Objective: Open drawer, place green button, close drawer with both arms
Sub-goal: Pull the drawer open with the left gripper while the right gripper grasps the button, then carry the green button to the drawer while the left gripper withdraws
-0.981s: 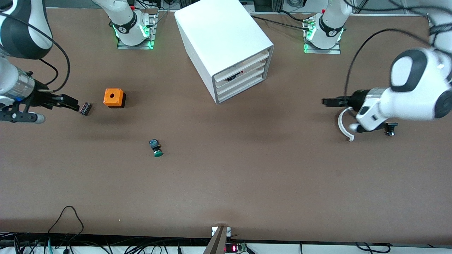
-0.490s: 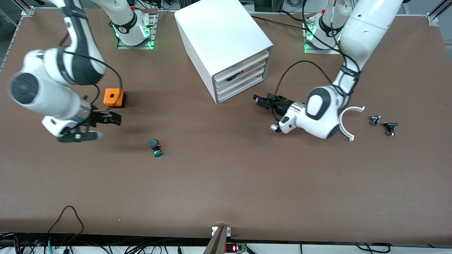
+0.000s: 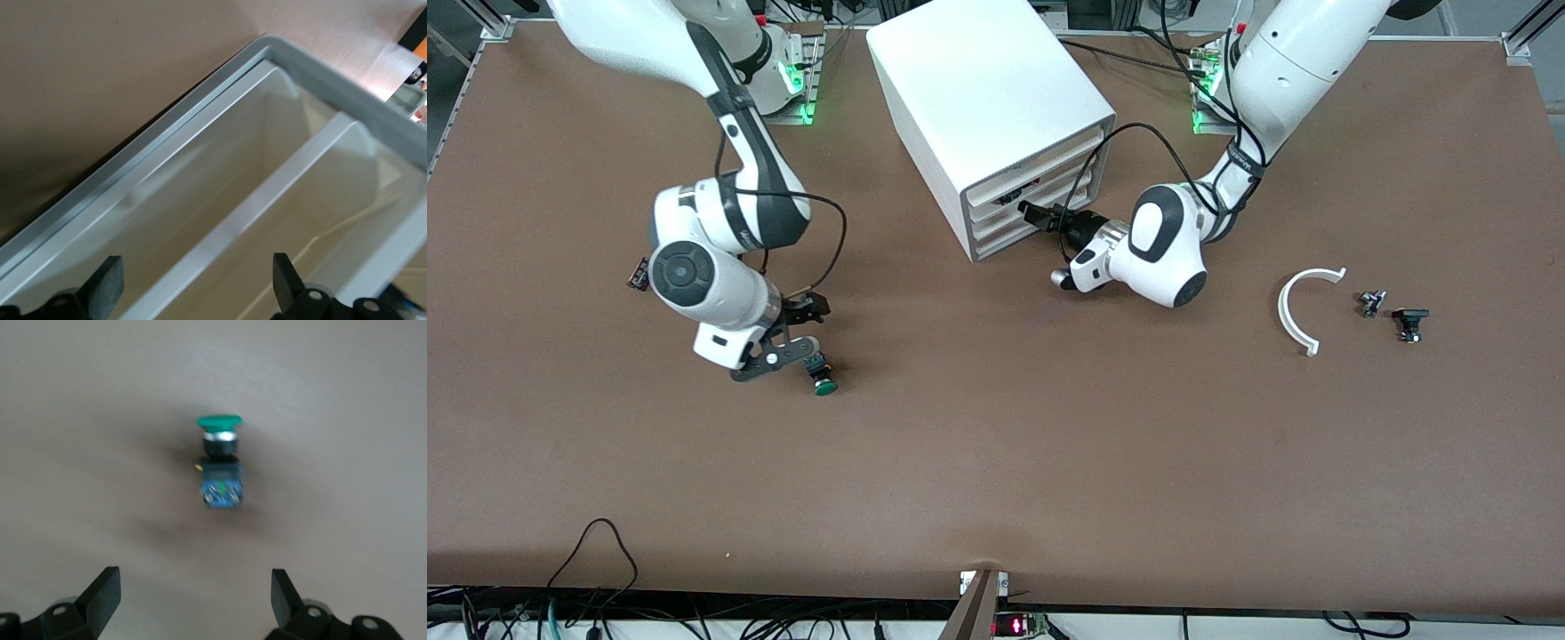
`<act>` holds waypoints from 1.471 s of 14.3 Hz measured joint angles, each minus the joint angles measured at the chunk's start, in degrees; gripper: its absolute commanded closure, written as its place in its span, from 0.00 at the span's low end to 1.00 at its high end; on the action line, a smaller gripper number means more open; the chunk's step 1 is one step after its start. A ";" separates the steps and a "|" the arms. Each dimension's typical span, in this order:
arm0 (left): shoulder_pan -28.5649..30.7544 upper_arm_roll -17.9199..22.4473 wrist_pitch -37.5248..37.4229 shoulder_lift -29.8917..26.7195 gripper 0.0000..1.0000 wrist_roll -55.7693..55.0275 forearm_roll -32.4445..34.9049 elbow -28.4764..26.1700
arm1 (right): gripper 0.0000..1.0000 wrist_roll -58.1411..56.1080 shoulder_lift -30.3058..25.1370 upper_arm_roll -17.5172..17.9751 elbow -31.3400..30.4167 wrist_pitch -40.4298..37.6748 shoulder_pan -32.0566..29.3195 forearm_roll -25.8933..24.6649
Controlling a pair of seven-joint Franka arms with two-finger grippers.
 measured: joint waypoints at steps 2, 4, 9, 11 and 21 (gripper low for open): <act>0.05 0.00 0.39 0.01 1.00 2.26 -0.05 -1.37 | 0.00 -3.91 2.46 0.30 -0.10 4.26 -0.01 0.00; 0.21 0.06 0.49 0.01 1.00 3.32 -0.06 -2.16 | 0.00 -7.40 4.84 0.29 -0.58 9.27 -0.12 0.00; 1.61 1.28 0.30 -0.94 1.00 4.73 -0.78 -1.74 | 0.00 -8.59 8.04 0.26 -0.91 14.69 -1.08 0.01; 2.98 4.69 0.05 -1.59 1.00 5.95 -0.78 -0.22 | 0.10 -8.60 8.40 0.26 -0.91 15.23 -1.16 0.01; 4.97 10.06 -0.25 -1.85 0.00 7.45 -0.92 4.03 | 0.71 -8.59 8.54 0.26 -0.89 15.65 -1.49 0.05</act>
